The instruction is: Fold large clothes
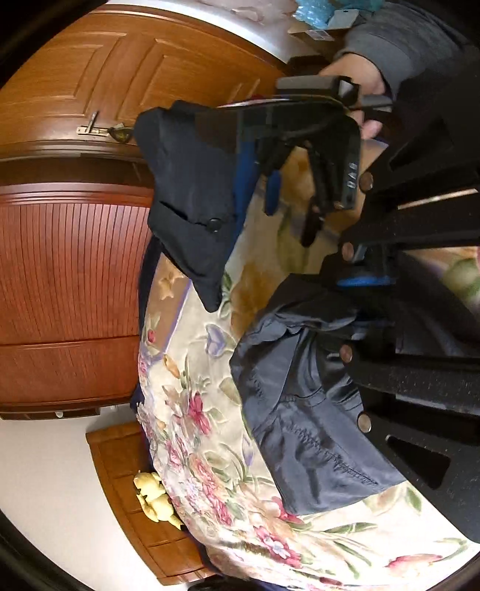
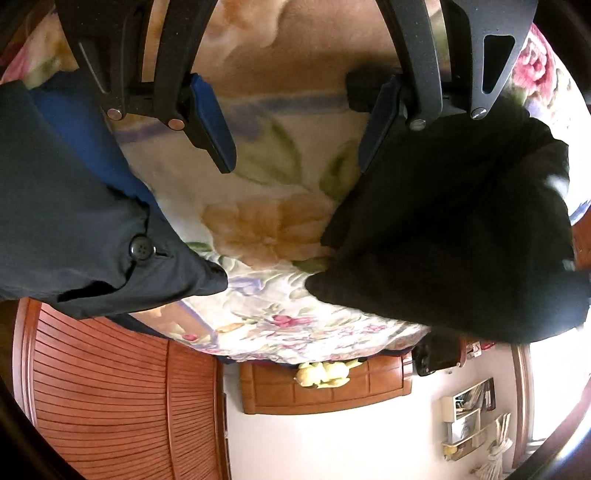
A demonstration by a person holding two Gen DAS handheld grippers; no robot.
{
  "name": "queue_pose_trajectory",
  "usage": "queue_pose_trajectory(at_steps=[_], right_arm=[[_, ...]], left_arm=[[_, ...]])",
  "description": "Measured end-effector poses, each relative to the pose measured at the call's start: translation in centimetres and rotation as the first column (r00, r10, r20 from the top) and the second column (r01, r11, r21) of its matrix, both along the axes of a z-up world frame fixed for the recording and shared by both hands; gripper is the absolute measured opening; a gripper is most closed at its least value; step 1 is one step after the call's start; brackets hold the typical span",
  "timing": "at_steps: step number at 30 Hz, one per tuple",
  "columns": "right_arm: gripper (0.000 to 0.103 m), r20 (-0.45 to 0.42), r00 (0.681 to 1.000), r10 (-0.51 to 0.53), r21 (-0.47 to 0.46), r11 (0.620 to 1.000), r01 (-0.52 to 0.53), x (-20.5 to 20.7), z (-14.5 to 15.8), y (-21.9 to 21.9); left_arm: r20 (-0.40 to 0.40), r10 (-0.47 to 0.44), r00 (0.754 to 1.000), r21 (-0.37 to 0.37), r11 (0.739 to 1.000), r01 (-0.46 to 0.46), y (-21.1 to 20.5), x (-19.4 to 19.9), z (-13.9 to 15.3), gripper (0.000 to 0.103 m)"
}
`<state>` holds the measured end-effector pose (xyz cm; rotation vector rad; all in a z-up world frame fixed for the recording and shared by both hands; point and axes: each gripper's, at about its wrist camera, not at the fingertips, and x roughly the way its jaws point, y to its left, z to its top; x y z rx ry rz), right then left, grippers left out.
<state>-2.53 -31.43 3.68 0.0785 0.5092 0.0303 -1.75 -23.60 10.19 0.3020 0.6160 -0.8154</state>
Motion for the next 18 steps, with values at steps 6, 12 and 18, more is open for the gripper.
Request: queue_pose_trajectory(at_steps=[6,12,18], right_arm=[[0.07,0.018,1.0,0.015,-0.001,1.0,-0.015,0.2,0.2,0.5],[0.07,0.082,0.997,0.01,-0.051,0.999,-0.006,-0.1,1.2,1.0],[0.07,0.149,0.989,-0.002,-0.056,0.998,0.01,-0.7,4.2,1.3]], left_arm=[[0.075,0.045,0.996,-0.103,0.994,-0.037,3.2,-1.7,2.8,0.07],[0.108,0.155,0.982,-0.157,0.978,-0.138,9.4,-1.2,3.8,0.078],[0.091,0.274,0.957,-0.157,0.953,-0.258,15.5,1.0,0.9,0.079]])
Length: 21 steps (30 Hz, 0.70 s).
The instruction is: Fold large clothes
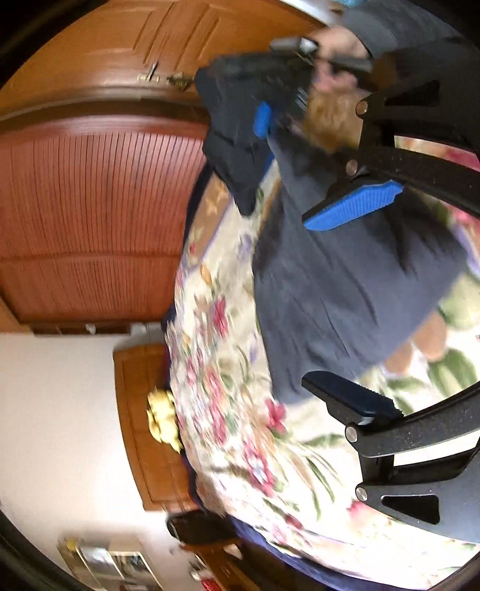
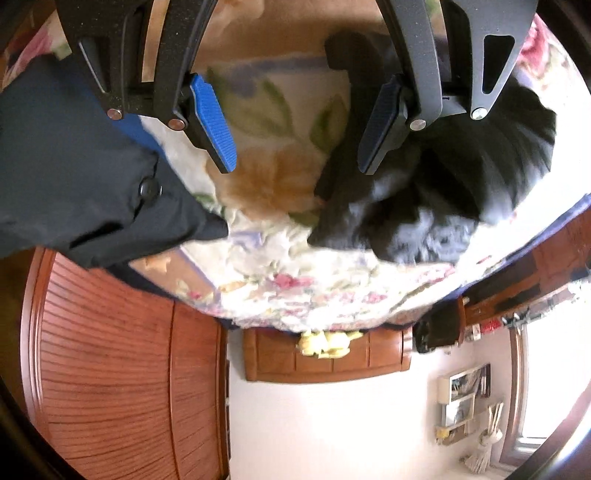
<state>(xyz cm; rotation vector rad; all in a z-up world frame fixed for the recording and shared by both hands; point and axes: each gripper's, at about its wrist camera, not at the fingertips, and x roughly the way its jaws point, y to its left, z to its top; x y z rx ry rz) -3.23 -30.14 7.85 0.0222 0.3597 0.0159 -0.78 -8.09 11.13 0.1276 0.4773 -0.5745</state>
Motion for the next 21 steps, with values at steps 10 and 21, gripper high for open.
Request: queue_pose_trajectory(at_steps=[10,21], right_arm=[[0.07,-0.059,0.986,0.158,-0.072,0.984,-0.162,4.2,3.9,5.1],[0.07,-0.27,0.951,0.148,-0.098,0.979,-0.18,5.4,-3.0,5.3]], left_arm=[[-0.044,0.069,0.997,-0.047,0.996,-0.071,3.5,2.9,-5.0,0.08],[-0.015,0.08,0.997,-0.025,0.996,-0.081,5.3,2.1,-8.9,0.08]])
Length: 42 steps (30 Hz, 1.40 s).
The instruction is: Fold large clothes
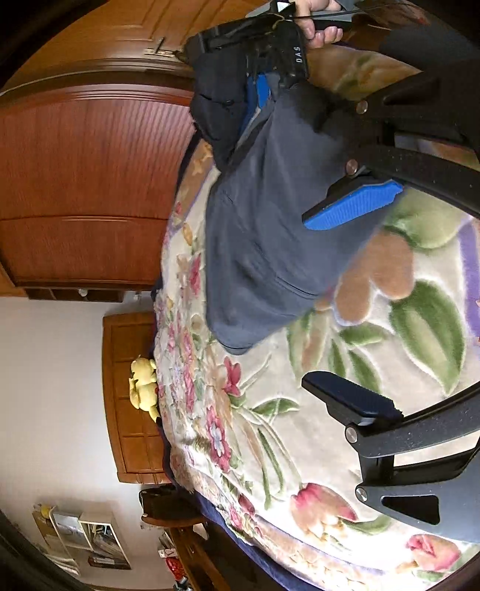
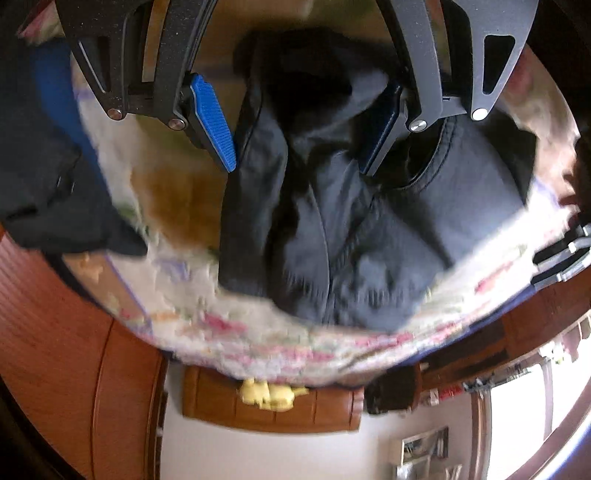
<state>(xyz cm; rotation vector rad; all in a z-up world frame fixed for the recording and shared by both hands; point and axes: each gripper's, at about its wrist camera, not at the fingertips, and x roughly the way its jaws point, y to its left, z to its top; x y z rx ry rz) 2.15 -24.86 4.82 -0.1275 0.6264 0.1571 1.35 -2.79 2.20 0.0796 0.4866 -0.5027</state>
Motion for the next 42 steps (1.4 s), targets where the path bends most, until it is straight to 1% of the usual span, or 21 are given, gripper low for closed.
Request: queue_pose_trajectory(at_steps=[2,4,5,10,15,17,19,24,28,33,34,36,39,42], right_arm=[[0.07,-0.016,1.0,-0.005,0.023,1.0,0.005,0.6,-0.6,-0.4],[0.07,-0.024,1.0,-0.007,0.062,0.998,0.008,1.1,-0.1,-1.0],[0.07,-0.023,1.0,-0.01,0.062,0.998,0.011,1.2,0.4,-1.1],[0.07,0.017,1.0,-0.004,0.006,1.0,0.004,2.3,3.6,-0.5],[0.07,0.089,0.996,-0.004,-0.006,1.0,0.005,3.2,8.0,-0.5],[0.07,0.102,0.995,0.005,-0.024,1.0,-0.003,3.5,9.0,-0.2],[0.07,0.096,0.995,0.013,-0.034,0.999,-0.01,4.6,9.3,0.4],[0.07,0.044,0.999,0.02,-0.068,0.998,-0.017,8.7,8.9,1.5],[0.07,-0.011,0.999,0.03,-0.07,0.997,-0.031,12.3,8.5,2.1],[0.07,-0.077,0.995,0.063,-0.054,0.996,-0.067,15.3,7.6,3.0],[0.07,-0.09,0.994,0.061,-0.06,0.996,-0.067,15.9,7.2,3.2],[0.07,-0.123,0.992,0.024,-0.075,0.997,-0.033,17.5,6.4,2.9],[0.07,-0.16,0.987,0.019,-0.034,0.999,-0.025,18.9,5.6,2.5],[0.07,-0.2,0.979,0.048,0.025,0.999,-0.044,19.7,4.8,2.1]], left_arm=[[-0.014,-0.008,1.0,0.004,1.0,0.008,-0.2,0.1,-0.5,0.08],[-0.02,-0.018,1.0,0.006,1.0,0.018,-0.5,0.2,-0.7,0.08],[-0.021,-0.021,1.0,0.007,1.0,0.021,-0.6,0.1,-0.7,0.08],[-0.004,-0.022,1.0,0.012,1.0,0.022,-1.0,-0.1,-0.6,0.08],[0.0,-0.008,1.0,-0.003,1.0,0.008,-1.0,0.1,-0.4,0.08],[0.0,-0.004,1.0,-0.006,1.0,0.004,-1.1,0.3,-0.5,0.08],[0.0,0.004,1.0,-0.006,1.0,-0.004,-1.1,0.5,-0.6,0.08],[0.002,0.012,1.0,-0.004,1.0,-0.012,-1.0,0.7,-0.8,0.08],[-0.002,0.018,1.0,0.0,1.0,-0.018,-0.8,1.1,-1.0,0.08],[-0.007,0.017,1.0,-0.007,1.0,-0.017,-0.7,1.3,-1.1,0.08],[-0.006,0.016,1.0,-0.006,1.0,-0.016,-0.7,1.3,-1.1,0.08],[-0.007,0.015,1.0,-0.005,1.0,-0.015,-0.7,1.3,-1.1,0.08],[-0.011,0.017,1.0,-0.004,1.0,-0.017,-0.7,1.4,-1.3,0.08],[-0.014,0.017,1.0,-0.002,1.0,-0.017,-0.7,1.4,-1.4,0.08]])
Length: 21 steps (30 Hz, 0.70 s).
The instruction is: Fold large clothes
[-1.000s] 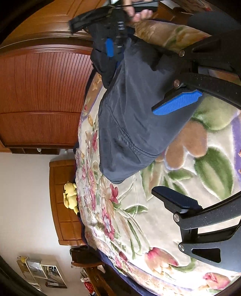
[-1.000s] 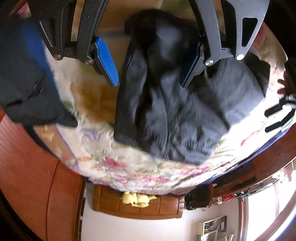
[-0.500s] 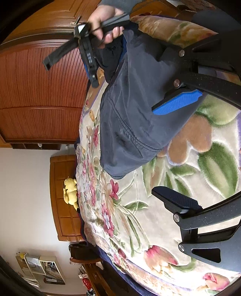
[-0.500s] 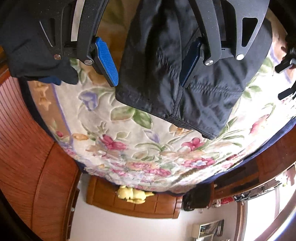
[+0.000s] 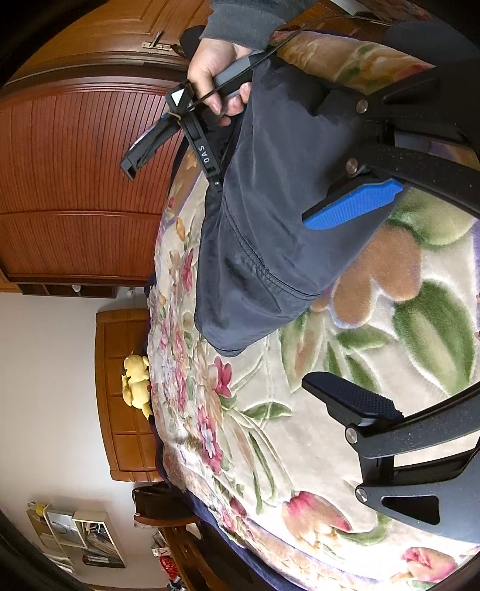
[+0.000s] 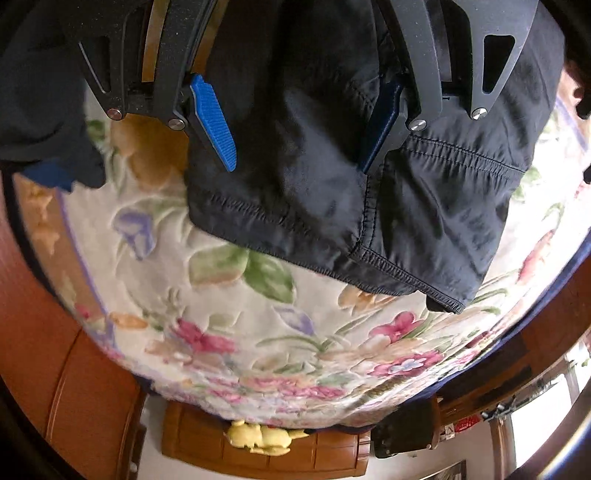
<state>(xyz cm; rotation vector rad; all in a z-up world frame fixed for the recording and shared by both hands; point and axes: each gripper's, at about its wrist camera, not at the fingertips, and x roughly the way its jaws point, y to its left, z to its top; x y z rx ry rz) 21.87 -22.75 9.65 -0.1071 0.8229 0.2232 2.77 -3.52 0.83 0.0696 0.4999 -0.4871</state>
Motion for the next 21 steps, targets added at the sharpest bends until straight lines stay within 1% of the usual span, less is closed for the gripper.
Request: queue_pose_trajectory(at_steps=[1,3,4,5,6,7,9,11,13,14,16,18,19,21], right_arm=[[0.07,-0.01,1.0,0.01,0.01,1.0,-0.01,0.1,-0.2,0.0],[0.051,-0.023,0.998,0.064,0.046,0.997,-0.063,0.1,-0.3,0.0],[0.032,-0.025,0.995,0.095,0.059,0.994,-0.093,0.1,-0.3,0.2],[0.015,-0.019,0.993,0.118,0.048,0.992,-0.117,-0.2,-0.2,0.5],[0.009,-0.008,0.991,0.135,0.02,0.991,-0.135,-0.4,0.0,0.8],[0.005,0.013,0.99,0.139,-0.031,0.99,-0.139,-0.9,0.1,1.2],[0.003,0.078,0.99,0.121,-0.097,0.989,-0.113,-2.0,1.1,1.9],[0.002,0.162,0.981,0.11,-0.16,0.984,-0.084,-3.5,2.7,2.4],[0.002,0.234,0.97,0.063,-0.206,0.979,-0.014,-4.6,4.6,2.1],[0.002,0.246,0.968,0.04,-0.218,0.976,0.015,-4.8,5.3,1.6],[0.002,0.221,0.974,-0.039,-0.165,0.983,0.077,-4.0,5.5,-0.7],[0.002,0.186,0.98,-0.066,-0.228,0.968,0.109,-2.9,3.8,-1.7],[0.002,0.158,0.984,-0.08,-0.234,0.965,0.116,-2.4,2.6,-2.1],[0.002,0.115,0.989,-0.089,-0.202,0.973,0.111,-2.2,1.0,-2.7]], left_arm=[[0.001,0.001,1.0,0.0,1.0,-0.001,0.0,0.0,0.0,0.08],[0.0,0.0,1.0,0.0,1.0,0.0,0.0,0.0,0.0,0.08],[0.0,0.001,1.0,0.0,1.0,-0.001,0.0,0.0,0.0,0.08],[0.001,0.001,1.0,0.0,1.0,-0.001,0.0,0.0,0.0,0.08],[0.001,0.001,1.0,0.0,1.0,-0.001,0.0,0.0,0.0,0.08],[0.001,0.001,1.0,0.001,1.0,-0.001,0.0,0.0,0.0,0.08],[0.001,0.002,1.0,0.0,1.0,-0.002,0.0,0.0,0.0,0.08],[0.002,0.003,1.0,-0.002,1.0,-0.003,0.1,0.0,0.0,0.08],[0.002,0.004,1.0,-0.002,1.0,-0.004,0.2,-0.1,-0.1,0.08],[0.002,0.003,1.0,-0.003,1.0,-0.003,0.3,-0.1,-0.1,0.08],[0.004,0.003,1.0,-0.004,1.0,-0.003,0.4,-0.2,0.0,0.08],[0.008,0.002,1.0,-0.006,1.0,-0.002,0.5,-0.4,0.1,0.08],[0.008,0.0,1.0,-0.009,1.0,0.0,0.6,-0.5,0.2,0.08],[0.011,0.001,1.0,-0.012,1.0,-0.001,0.7,-0.6,0.3,0.08]])
